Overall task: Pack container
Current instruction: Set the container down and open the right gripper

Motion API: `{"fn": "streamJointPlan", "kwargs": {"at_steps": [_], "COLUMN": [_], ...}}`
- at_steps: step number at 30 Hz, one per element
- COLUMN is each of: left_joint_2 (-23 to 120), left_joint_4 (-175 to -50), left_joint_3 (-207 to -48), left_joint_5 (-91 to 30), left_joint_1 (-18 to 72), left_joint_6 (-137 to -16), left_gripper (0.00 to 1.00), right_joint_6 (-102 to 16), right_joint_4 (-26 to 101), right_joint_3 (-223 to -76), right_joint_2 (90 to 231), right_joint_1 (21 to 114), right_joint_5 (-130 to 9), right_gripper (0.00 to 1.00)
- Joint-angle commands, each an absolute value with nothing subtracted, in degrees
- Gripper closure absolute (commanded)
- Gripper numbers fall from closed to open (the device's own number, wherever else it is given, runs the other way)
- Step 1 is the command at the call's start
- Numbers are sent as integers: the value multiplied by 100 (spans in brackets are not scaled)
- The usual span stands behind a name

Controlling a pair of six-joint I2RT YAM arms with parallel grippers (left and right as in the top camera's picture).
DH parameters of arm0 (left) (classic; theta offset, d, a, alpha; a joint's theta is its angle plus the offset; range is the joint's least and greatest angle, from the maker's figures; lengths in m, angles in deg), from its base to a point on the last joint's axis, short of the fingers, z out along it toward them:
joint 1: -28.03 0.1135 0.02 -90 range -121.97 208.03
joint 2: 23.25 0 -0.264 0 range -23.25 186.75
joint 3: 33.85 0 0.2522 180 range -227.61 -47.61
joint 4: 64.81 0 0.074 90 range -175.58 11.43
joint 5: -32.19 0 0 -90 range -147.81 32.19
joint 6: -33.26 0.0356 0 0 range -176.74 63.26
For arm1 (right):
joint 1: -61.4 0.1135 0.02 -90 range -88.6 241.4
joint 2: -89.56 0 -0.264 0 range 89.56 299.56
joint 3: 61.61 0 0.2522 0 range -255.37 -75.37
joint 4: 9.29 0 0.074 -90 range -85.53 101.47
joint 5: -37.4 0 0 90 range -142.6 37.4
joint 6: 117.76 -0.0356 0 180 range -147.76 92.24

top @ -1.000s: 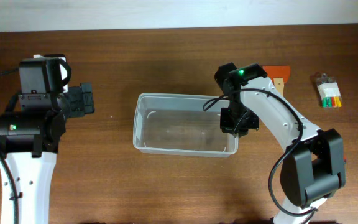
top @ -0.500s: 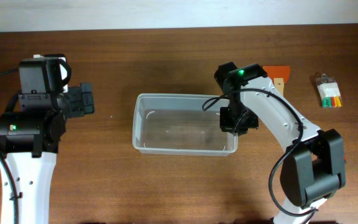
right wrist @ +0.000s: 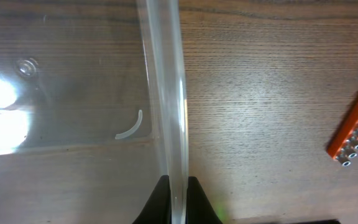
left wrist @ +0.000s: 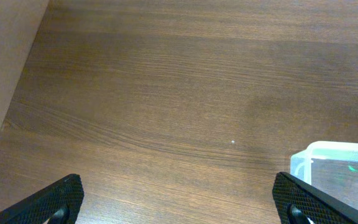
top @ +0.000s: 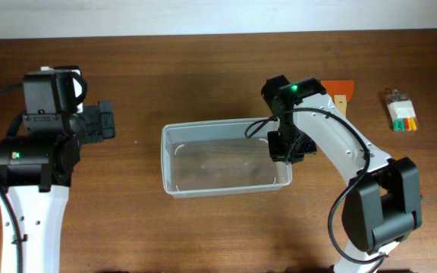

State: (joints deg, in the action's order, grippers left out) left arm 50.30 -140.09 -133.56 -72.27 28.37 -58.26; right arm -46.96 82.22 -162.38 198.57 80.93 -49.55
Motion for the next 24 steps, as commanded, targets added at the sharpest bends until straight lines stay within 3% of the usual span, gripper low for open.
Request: {"fn": "streamJointPlan", "kwargs": {"at_steps": [1,24], "left_joint_2": [5015,5015], "left_joint_4": [-14014,-14014], "left_joint_3": [-13487,-13487], "left_joint_5": [-7328,-7323], "left_joint_1": [2834,2834], "left_joint_6": [-5885,-5888], "left_gripper": [1,1], "right_joint_6": [-4594,-5230], "right_joint_4": [8150,7986], "right_joint_3": [-16205,-16205], "right_joint_2": [19920,19920], "right_joint_1": [8082,8086], "right_joint_5": [-4675,-4809], "right_gripper": [96,96]}}
